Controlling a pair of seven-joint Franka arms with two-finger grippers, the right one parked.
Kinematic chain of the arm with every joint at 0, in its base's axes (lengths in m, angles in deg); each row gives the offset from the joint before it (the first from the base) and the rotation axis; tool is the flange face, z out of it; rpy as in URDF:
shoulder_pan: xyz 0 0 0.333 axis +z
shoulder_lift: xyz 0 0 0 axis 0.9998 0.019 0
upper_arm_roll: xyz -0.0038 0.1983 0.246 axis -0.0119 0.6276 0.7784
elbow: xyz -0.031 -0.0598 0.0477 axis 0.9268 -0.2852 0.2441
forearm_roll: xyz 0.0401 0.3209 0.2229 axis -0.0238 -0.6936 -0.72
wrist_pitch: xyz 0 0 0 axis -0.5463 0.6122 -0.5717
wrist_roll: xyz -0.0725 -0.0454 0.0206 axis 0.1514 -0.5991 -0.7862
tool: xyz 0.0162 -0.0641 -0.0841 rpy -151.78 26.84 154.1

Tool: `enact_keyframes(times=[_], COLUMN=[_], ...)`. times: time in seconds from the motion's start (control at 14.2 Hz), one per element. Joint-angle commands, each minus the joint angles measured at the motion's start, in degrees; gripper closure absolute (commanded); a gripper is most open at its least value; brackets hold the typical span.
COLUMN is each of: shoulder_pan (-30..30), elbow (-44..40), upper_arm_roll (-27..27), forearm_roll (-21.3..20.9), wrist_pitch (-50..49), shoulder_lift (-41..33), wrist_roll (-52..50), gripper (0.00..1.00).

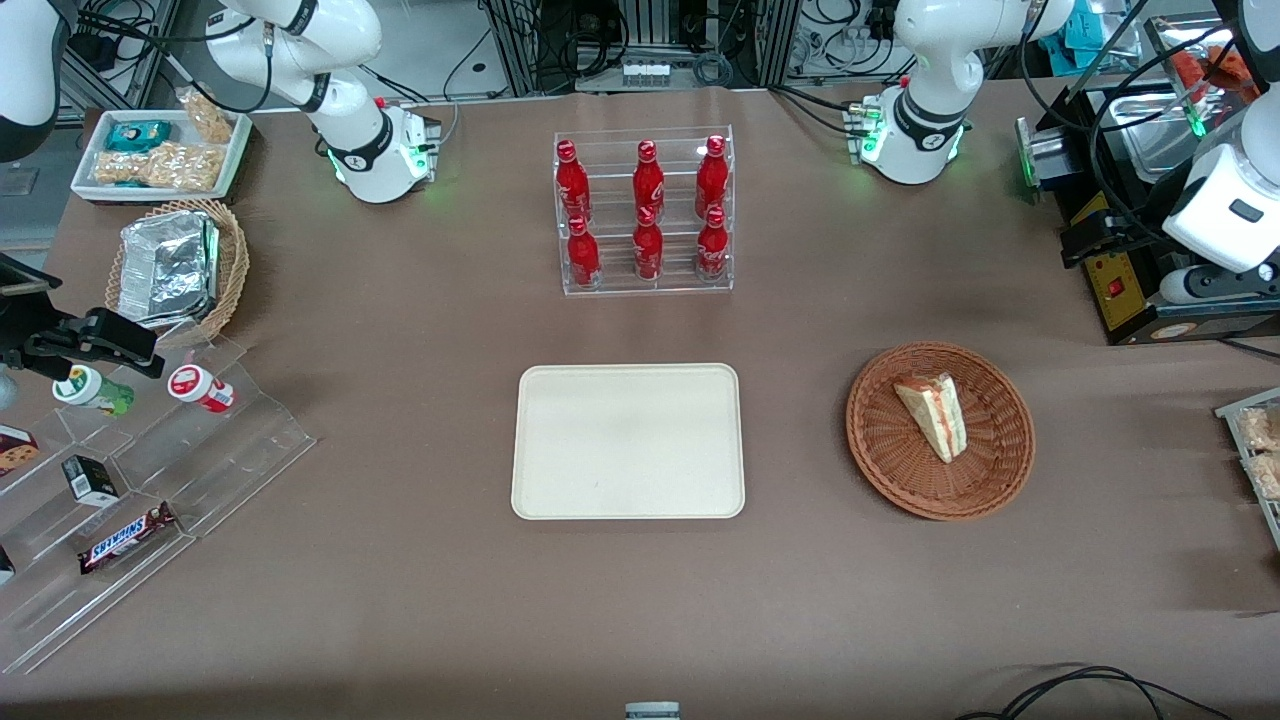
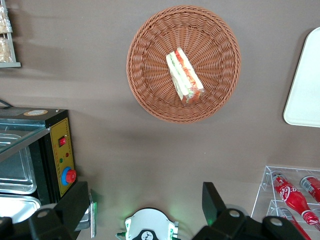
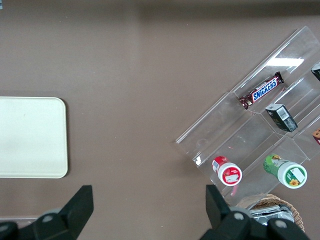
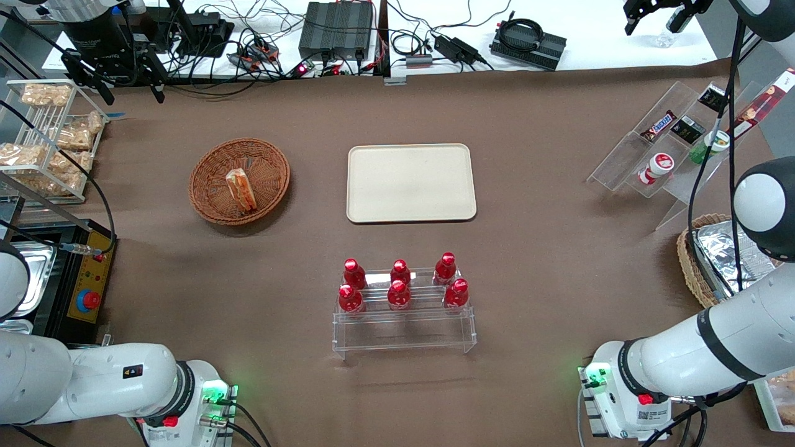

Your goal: Place sandwich from basket to tray

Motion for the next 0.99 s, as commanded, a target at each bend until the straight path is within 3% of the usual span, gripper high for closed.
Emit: enact_keyframes(times=[0.0, 0.92], shoulder_pan=[-0.62, -1.85], elbow=[-0.06, 0.46], upper_arm_roll=[0.60, -0.36], forearm_roll=[-0.47, -0.56], wrist_pitch=[-0.37, -0.81], shoulder_lift=[-0.24, 0.99], wrist_roll=[0.39, -0.21], gripper=[0.00, 0.00])
